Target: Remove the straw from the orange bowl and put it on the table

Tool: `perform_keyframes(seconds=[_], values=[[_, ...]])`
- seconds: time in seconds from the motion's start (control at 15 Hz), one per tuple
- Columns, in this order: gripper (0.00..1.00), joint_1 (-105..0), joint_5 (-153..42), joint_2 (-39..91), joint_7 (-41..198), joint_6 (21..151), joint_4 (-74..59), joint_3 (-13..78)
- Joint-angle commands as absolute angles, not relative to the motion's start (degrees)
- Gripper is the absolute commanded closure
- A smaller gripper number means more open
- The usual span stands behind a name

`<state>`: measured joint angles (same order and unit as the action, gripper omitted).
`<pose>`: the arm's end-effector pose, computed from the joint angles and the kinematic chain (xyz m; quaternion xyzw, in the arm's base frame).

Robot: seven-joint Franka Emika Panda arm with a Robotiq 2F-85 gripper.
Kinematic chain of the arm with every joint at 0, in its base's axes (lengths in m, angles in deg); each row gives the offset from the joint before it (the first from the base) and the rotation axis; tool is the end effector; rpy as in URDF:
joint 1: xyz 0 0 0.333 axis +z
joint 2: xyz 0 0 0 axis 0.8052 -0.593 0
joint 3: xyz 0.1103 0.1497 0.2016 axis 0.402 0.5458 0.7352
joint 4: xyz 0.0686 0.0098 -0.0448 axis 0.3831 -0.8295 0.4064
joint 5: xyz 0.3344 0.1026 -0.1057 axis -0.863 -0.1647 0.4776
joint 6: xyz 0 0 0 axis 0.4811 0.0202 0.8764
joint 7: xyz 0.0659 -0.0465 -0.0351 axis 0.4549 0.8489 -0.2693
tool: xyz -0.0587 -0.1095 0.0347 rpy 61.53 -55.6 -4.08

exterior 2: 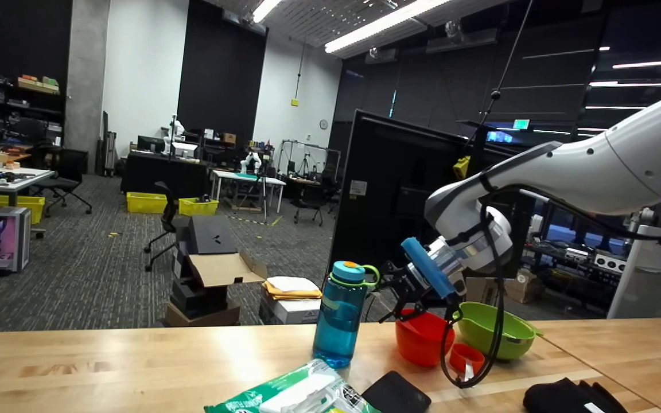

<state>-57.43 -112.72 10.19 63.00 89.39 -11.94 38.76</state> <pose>0.6559 -0.0064 0.2498 -0.8052 0.4835 -0.0088 0.3433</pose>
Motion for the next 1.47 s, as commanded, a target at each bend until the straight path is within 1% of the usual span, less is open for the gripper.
perform_keyframes(seconds=[0.0, 0.13, 0.27, 0.33, 0.47, 0.6, 0.73, 1.07, 1.4], values=[[0.67, -57.24, -114.34, 10.49, 64.14, 88.96, -11.49, 38.95], [0.83, -57.14, -114.34, 10.95, 64.16, 89.19, -11.89, 38.92], [0.96, -57.04, -114.28, 11.42, 64.36, 89.35, -12.36, 38.89], [0.98, -57.00, -114.30, 11.71, 64.38, 89.43, -12.67, 38.88], [1.00, -57.06, -114.55, 12.25, 64.73, 89.62, -13.23, 38.95], [0.98, -57.12, -114.78, 12.89, 65.17, 89.69, -13.67, 39.05], [1.00, -57.28, -115.46, 13.50, 65.91, 89.77, -14.04, 39.31], [0.99, -56.87, -117.61, 14.64, 67.89, 89.81, -14.60, 39.69], [0.99, -56.38, -119.47, 18.41, 70.20, 90.32, -18.57, 39.80]])
